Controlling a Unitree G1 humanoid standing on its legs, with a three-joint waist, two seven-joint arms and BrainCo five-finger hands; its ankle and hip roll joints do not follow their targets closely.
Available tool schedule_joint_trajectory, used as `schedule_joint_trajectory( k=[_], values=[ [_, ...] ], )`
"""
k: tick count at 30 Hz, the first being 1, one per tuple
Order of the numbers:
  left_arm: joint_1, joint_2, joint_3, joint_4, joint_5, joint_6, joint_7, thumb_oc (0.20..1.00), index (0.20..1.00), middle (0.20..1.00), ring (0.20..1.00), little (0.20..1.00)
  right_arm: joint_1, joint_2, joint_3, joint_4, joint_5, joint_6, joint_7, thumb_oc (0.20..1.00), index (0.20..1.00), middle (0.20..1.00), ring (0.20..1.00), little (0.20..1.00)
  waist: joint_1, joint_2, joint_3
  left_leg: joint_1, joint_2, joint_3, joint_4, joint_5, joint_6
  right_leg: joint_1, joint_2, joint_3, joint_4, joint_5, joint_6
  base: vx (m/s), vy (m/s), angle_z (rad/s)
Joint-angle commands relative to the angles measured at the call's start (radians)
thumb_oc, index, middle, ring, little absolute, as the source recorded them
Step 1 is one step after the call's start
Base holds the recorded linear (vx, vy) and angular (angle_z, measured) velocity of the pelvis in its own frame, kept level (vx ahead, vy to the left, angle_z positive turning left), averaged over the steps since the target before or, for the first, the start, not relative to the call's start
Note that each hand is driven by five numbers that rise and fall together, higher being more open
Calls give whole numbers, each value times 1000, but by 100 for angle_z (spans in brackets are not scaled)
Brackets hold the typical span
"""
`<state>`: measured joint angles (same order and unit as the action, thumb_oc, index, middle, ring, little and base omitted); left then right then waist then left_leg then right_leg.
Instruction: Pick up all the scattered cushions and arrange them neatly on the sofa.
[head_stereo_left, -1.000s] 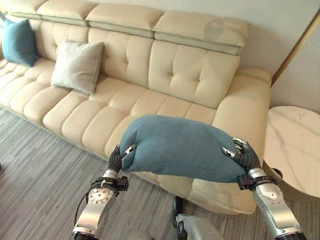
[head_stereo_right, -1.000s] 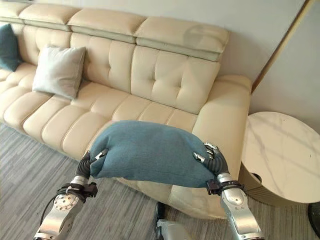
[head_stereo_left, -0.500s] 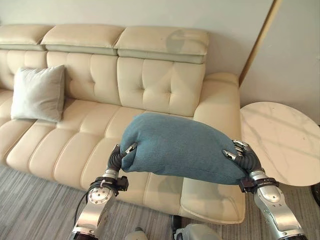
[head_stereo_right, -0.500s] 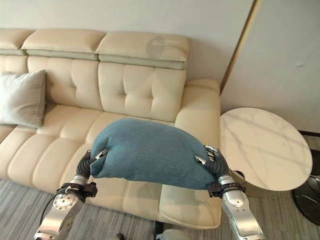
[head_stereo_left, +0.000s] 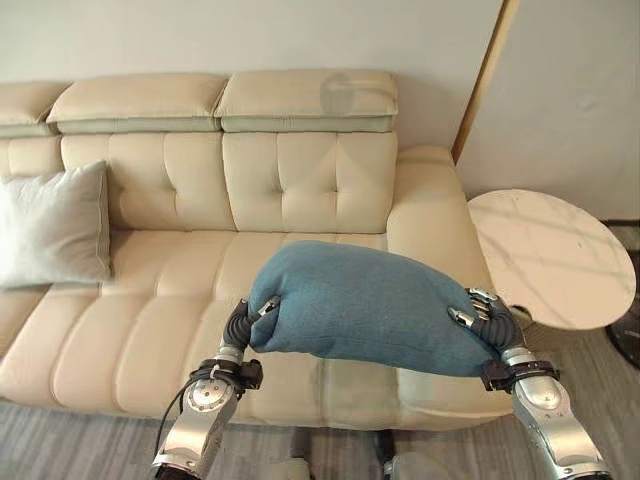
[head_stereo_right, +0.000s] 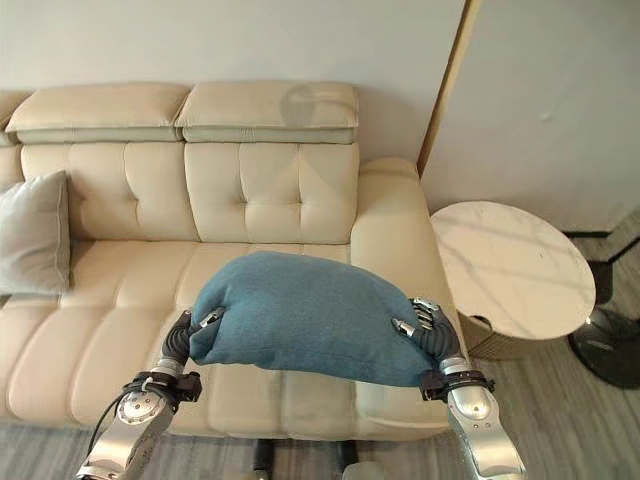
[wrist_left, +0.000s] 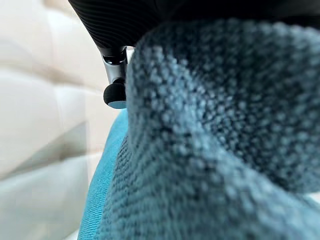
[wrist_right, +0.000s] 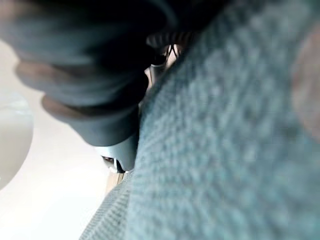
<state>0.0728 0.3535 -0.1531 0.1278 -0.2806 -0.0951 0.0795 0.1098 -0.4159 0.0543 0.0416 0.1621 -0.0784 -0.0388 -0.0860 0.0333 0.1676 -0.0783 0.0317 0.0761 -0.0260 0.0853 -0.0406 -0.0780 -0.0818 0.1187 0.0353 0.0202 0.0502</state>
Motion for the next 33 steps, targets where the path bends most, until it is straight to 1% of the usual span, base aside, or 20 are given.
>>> schedule_joint_trajectory(
  k=[1,2,3,5,7,8,9,10,11,12,14,15,17,20,24,29,30,31,32,33],
  values=[
    [-64,79,97,-122,39,-112,28,200,200,200,200,200,-93,37,-5,-46,-10,-65,-4,200,200,200,200,200,36,-67,-20,-11,16,38,105,-140,4,18,-98,-51,96,-74,111,-29,242,-89],
    [-62,83,104,-127,38,-113,31,200,200,200,200,200,-101,47,3,-47,-6,-67,-2,200,200,200,200,200,42,-67,-13,-6,15,57,102,-141,8,-4,-99,-85,129,-68,110,2,236,-94],
    [-55,81,105,-125,37,-112,27,200,200,200,200,200,-100,56,10,-44,0,-68,0,200,200,200,200,200,41,-70,-11,4,6,70,97,-140,12,-20,-82,-105,150,-69,105,44,214,-97],
    [-37,76,115,-118,45,-108,22,200,200,200,200,200,-102,60,15,-33,7,-67,3,200,200,200,200,200,44,-75,-13,27,-18,82,80,-146,21,-27,-44,-123,131,-70,96,81,174,-62],
    [-28,77,122,-112,44,-103,19,200,200,200,200,200,-123,62,30,-20,22,-67,2,200,200,200,200,200,51,-75,-3,48,-42,97,54,-151,27,-65,2,-169,99,-52,80,47,115,-49],
    [-34,77,119,-100,44,-104,24,200,200,200,200,200,-129,65,36,-7,30,-70,-4,200,200,200,200,200,48,-75,2,53,-51,99,48,-157,29,-76,14,-190,81,-49,75,48,82,-41],
    [-38,79,122,-97,44,-106,20,200,200,200,200,200,-134,65,35,-10,33,-68,-3,200,200,200,200,200,47,-70,5,50,-52,94,51,-156,28,-82,10,-190,72,-49,80,75,67,0],
    [-51,76,115,-89,43,-103,26,200,200,200,200,200,-139,68,39,-12,37,-73,-6,200,200,200,200,200,40,-68,10,46,-59,82,51,-155,29,-100,27,-161,78,-49,73,85,65,31],
    [-70,67,103,-61,37,-108,36,200,200,200,200,200,-145,73,40,-3,49,-77,-19,200,200,200,200,200,35,-65,15,42,-70,66,55,-158,32,-97,42,-117,84,-55,66,55,59,57],
    [-88,69,98,-49,39,-110,45,200,200,200,200,200,-175,73,56,1,53,-80,-26,200,200,200,200,200,45,-63,19,29,-76,64,52,-153,33,-108,39,-107,80,-41,65,22,39,70],
    [-123,79,84,-24,48,-117,63,200,200,200,200,200,-234,80,89,14,74,-93,-49,200,200,200,200,200,59,-54,19,7,-84,64,41,-148,34,-114,22,-136,60,-27,64,-25,-19,61],
    [-183,89,62,0,48,-123,85,200,200,200,200,200,-297,95,118,18,92,-109,-66,200,200,200,200,200,65,-42,20,-30,-87,58,39,-142,35,-137,21,-137,40,-15,62,-42,-37,26],
    [-217,99,52,15,47,-129,100,200,200,200,200,200,-349,102,135,26,102,-115,-81,200,200,200,200,200,69,-37,20,-55,-87,58,38,-140,36,-161,19,-137,36,-8,63,-68,-22,22],
    [-343,118,-2,65,43,-148,147,200,200,200,200,200,-485,140,178,54,123,-142,-131,200,200,200,200,200,80,-19,25,-116,-88,53,32,-122,35,-213,17,-133,34,0,60,-70,-30,10],
    [-597,162,-103,165,27,-185,228,200,200,200,200,200,-744,178,217,133,146,-184,-232,200,200,200,200,200,93,-3,45,-171,-86,41,21,-94,26,-262,19,-131,34,7,61,-20,-40,16],
    [-928,234,-205,293,19,-218,306,200,200,200,200,200,-1027,153,231,215,132,-221,-335,200,200,200,200,200,101,5,65,-203,-87,23,-7,-64,13,-289,25,-133,17,19,68,21,-44,7],
    [-980,248,-227,310,29,-223,314,200,200,200,200,200,-1067,149,236,229,130,-229,-346,200,200,200,200,200,102,6,63,-204,-87,18,-16,-63,11,-290,27,-131,13,18,70,12,-25,5],
    [-984,249,-228,313,28,-224,314,200,200,200,200,200,-1071,148,235,231,130,-229,-346,200,200,200,200,200,103,5,64,-209,-87,19,-16,-58,11,-294,26,-131,11,23,70,33,-24,5],
    [-1033,260,-239,332,31,-227,329,200,200,200,200,200,-1116,133,241,242,117,-232,-365,200,200,200,200,200,103,6,64,-210,-86,15,-25,-56,8,-297,28,-131,8,21,73,31,-30,6],
    [-1139,292,-279,377,45,-243,341,200,200,200,200,200,-1203,97,254,279,112,-249,-383,200,200,200,200,200,106,6,65,-222,-86,10,-43,-42,4,-309,30,-130,-5,34,78,79,-43,5]
  ],
)
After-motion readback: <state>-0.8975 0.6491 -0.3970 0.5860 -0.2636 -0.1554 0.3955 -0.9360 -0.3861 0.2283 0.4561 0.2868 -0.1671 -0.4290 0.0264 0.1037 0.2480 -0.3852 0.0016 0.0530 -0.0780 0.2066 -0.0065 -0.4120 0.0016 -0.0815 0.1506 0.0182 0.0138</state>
